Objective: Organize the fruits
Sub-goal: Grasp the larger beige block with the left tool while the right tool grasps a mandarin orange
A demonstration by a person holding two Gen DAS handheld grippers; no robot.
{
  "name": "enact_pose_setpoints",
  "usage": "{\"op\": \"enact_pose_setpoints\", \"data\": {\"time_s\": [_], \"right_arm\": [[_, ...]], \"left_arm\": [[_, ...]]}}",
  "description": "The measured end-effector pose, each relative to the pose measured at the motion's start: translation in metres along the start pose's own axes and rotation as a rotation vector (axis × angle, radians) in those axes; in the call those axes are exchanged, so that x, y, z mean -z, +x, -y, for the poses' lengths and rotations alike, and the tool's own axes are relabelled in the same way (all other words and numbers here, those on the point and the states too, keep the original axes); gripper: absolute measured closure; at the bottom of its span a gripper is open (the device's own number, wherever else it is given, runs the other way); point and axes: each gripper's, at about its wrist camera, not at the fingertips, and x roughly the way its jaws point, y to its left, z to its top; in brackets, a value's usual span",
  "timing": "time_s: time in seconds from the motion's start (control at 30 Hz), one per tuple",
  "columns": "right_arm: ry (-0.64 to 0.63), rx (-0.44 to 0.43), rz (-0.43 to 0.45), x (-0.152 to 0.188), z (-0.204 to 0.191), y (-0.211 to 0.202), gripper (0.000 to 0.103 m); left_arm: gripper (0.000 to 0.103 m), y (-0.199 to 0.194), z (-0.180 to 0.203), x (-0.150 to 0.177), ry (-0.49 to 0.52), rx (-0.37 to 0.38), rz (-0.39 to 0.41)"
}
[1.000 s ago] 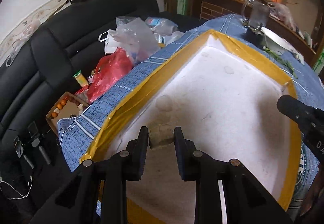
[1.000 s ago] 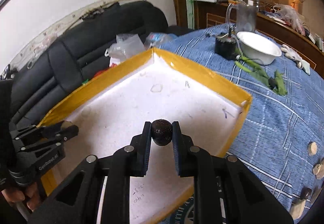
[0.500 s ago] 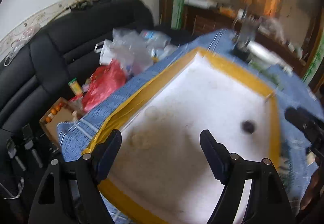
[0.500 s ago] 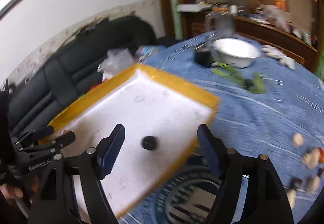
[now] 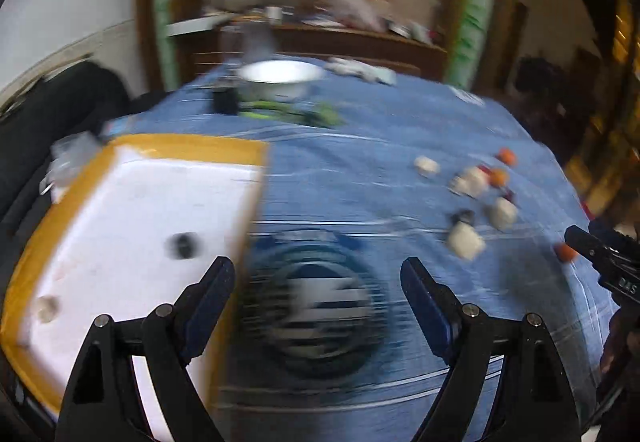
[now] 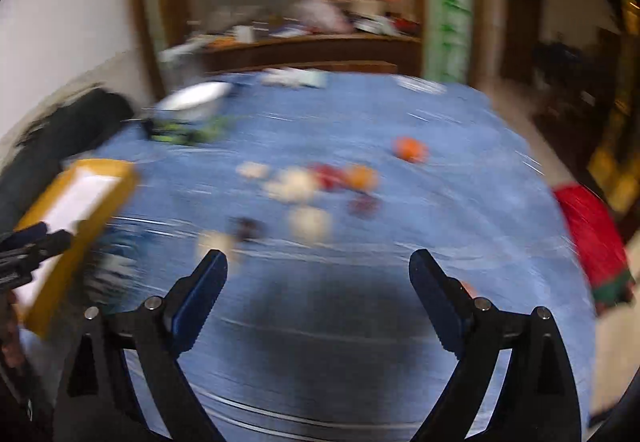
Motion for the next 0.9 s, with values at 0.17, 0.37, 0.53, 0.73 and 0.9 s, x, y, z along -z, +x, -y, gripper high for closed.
{"op": "enact_pose_setpoints", "data": {"time_s": [0.17, 0.37, 0.53, 0.73, 0.9], "right_arm": [[0.086, 0.077, -0.068, 0.016, 0.056, 0.016, 0.011], [0.107, 0.070, -0.098, 0.017, 0.071, 0.031, 0.011], [0.092, 0.068, -0.114, 0.018, 0.069, 0.040, 0.012], [0.109, 0.075, -0.177, 0.022, 0.075, 0.061, 0.060], [0.121, 0.052, -0.156, 0.022, 0.075, 0.055, 0.066]], "left_arm": [[0.018, 0.028, 0.060, -0.008, 0.123, 0.070, -0.054], [0.019, 0.060, 0.108, -0.014, 0.252, 0.101, -0.085], [0.020, 0.079, 0.120, -0.011, 0.295, 0.099, -0.119], [0.057, 0.099, 0.123, -0.008, 0.299, 0.125, -0.164], [0.064, 0.095, 0.120, -0.008, 0.296, 0.147, -0.154]]}}
